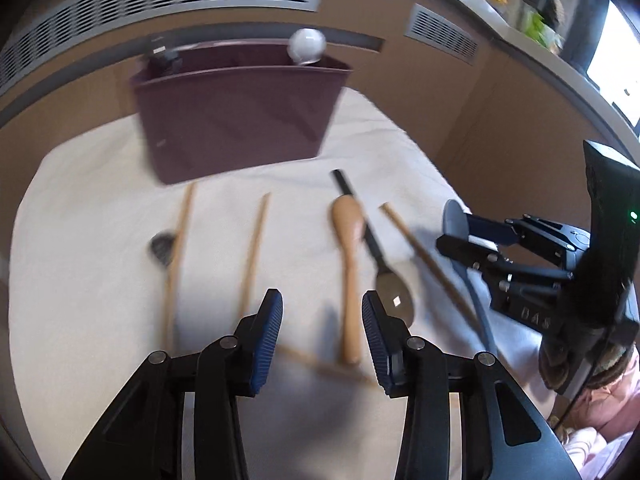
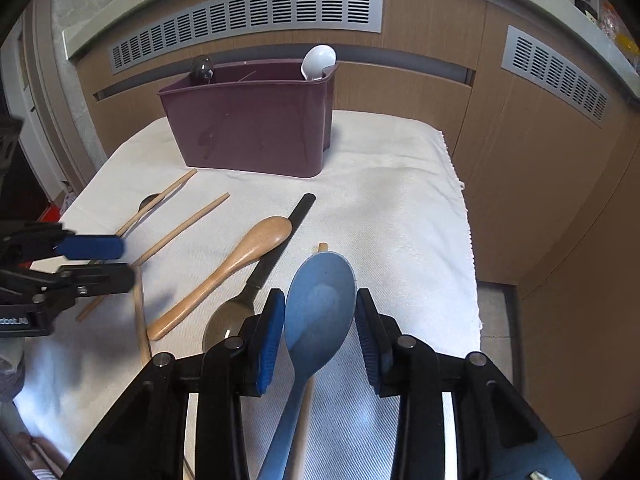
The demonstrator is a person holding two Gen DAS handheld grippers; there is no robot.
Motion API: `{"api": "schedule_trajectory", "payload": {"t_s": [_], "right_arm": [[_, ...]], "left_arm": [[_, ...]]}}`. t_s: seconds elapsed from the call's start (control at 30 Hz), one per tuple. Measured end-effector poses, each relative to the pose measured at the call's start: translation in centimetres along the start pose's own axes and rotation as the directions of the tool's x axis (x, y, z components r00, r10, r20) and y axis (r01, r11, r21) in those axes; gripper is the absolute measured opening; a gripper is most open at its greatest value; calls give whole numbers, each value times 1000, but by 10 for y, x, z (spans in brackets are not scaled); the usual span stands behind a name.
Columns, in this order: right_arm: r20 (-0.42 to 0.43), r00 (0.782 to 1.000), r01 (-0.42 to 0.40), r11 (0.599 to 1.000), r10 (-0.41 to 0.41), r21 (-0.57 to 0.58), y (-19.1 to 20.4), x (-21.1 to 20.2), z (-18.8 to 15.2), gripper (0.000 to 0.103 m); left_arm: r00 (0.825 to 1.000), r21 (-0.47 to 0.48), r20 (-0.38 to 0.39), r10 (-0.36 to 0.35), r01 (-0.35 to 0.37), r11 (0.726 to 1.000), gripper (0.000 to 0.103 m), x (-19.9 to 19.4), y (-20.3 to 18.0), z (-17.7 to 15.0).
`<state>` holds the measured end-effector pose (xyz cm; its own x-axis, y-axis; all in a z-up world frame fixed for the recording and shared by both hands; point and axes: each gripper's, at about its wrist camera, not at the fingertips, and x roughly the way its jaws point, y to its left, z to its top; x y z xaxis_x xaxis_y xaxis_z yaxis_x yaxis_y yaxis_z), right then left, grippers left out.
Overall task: Organize utensils
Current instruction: 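Grasp the wooden spoon with the left tool while the right tool grasps the blue spoon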
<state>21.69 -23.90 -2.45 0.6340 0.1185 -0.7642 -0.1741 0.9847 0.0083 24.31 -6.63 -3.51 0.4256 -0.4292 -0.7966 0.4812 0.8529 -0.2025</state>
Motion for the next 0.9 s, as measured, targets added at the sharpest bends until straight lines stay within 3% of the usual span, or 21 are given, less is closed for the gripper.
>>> {"api": "schedule_trajectory", "payload": {"t_s": [0.13, 0.43, 0.6, 0.67, 0.73, 0.9], "right_arm": [[17, 1000, -7, 1000, 7, 12, -6, -6, -4, 34], [30, 999, -31, 999, 30, 34, -11, -7, -9, 34], [22, 999, -33, 998, 32, 47, -13, -3, -11, 34], [23, 999, -33, 998, 32, 50, -14, -3, -12, 34], [26, 999, -33, 998, 32, 51, -13, -5, -11, 34], [35, 999, -36, 998, 35, 44, -9, -9, -9, 34]], "left_arm": [[997, 92, -80, 12, -4, 996, 43, 41, -23, 32], [979, 67, -192, 73, -62, 996, 42, 95, -29, 71], [978, 81, -184, 101, -87, 993, 42, 104, -35, 76], [981, 93, -171, 93, -78, 993, 31, 104, -37, 75], [985, 89, -154, 81, -67, 994, 31, 100, -36, 72], [997, 32, -54, 54, -52, 998, 31, 65, -22, 55]]}}
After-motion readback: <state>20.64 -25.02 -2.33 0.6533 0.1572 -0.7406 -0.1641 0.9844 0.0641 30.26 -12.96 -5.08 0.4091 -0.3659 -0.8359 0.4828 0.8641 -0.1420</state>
